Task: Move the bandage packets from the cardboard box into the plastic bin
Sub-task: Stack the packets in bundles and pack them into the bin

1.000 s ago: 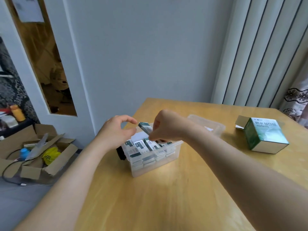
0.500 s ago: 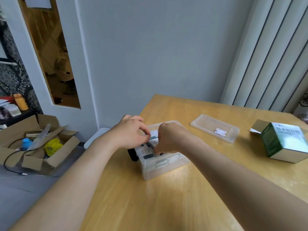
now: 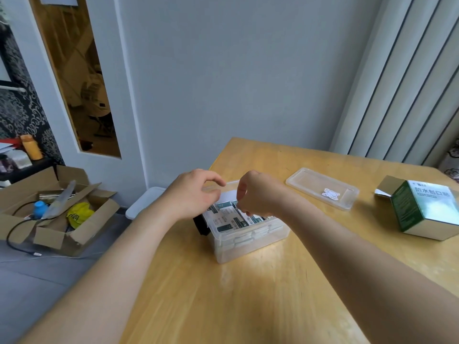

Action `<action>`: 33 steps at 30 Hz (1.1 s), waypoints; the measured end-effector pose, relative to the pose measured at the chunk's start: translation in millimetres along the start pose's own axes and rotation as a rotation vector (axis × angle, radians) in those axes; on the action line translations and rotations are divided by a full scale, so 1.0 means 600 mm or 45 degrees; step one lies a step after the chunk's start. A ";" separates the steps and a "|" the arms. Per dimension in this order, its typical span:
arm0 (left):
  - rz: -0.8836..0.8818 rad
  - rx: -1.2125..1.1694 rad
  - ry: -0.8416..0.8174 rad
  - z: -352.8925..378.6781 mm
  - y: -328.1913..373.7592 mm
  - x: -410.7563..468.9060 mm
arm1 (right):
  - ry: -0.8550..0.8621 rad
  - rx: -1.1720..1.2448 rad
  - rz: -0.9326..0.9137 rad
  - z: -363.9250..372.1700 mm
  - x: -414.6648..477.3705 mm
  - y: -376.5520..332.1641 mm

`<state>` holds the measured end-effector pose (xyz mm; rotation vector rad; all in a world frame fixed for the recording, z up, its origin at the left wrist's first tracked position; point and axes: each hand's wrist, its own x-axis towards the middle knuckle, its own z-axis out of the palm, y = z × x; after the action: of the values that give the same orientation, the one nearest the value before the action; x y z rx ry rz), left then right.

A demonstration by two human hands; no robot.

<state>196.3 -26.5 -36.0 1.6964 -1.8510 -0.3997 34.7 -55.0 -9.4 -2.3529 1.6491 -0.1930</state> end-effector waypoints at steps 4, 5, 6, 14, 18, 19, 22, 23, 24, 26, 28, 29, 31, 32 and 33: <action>-0.078 -0.117 0.069 0.010 -0.014 -0.013 | 0.041 0.208 -0.012 -0.016 -0.018 0.020; -0.087 -0.160 0.095 0.014 -0.015 -0.016 | -0.007 0.264 -0.012 -0.015 -0.023 0.020; -0.096 -0.209 0.122 0.017 -0.015 -0.019 | -0.043 0.286 -0.015 -0.012 -0.026 0.019; -0.188 -0.404 0.196 0.033 -0.012 -0.025 | -0.035 0.224 0.004 0.012 -0.014 0.014; -0.278 -0.675 0.232 0.043 -0.004 -0.029 | 0.003 0.259 -0.008 0.008 -0.019 0.013; -0.292 -0.720 0.246 0.045 -0.001 -0.029 | 0.022 0.285 -0.009 0.004 -0.020 0.015; -0.322 -0.802 0.278 0.047 0.005 -0.027 | 0.162 0.379 -0.028 -0.012 -0.029 0.034; -0.324 -0.819 0.285 0.047 0.005 -0.025 | 0.229 0.404 -0.031 -0.018 -0.032 0.043; -0.322 -0.830 0.277 0.047 0.005 -0.024 | 0.294 0.436 -0.021 -0.025 -0.038 0.055; -0.304 -0.838 0.230 0.049 0.008 -0.019 | 0.419 0.499 0.014 -0.037 -0.049 0.082; -0.286 -0.832 0.165 0.052 0.010 -0.011 | 0.521 0.491 0.073 -0.045 -0.057 0.115; -0.281 -0.833 0.134 0.055 0.013 -0.007 | 0.549 0.478 0.116 -0.048 -0.059 0.136; -0.263 -0.854 0.082 0.063 0.024 0.001 | 0.523 0.477 0.230 -0.049 -0.062 0.185; -0.246 -0.873 0.061 0.070 0.032 0.005 | 0.479 0.465 0.301 -0.048 -0.063 0.210; -0.231 -0.890 0.042 0.075 0.039 0.008 | 0.435 0.430 0.364 -0.045 -0.065 0.229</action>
<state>150.4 -35.4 -56.1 1.3583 -1.3053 -0.9567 -109.7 -66.4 -21.4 -1.8867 1.9018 -0.7849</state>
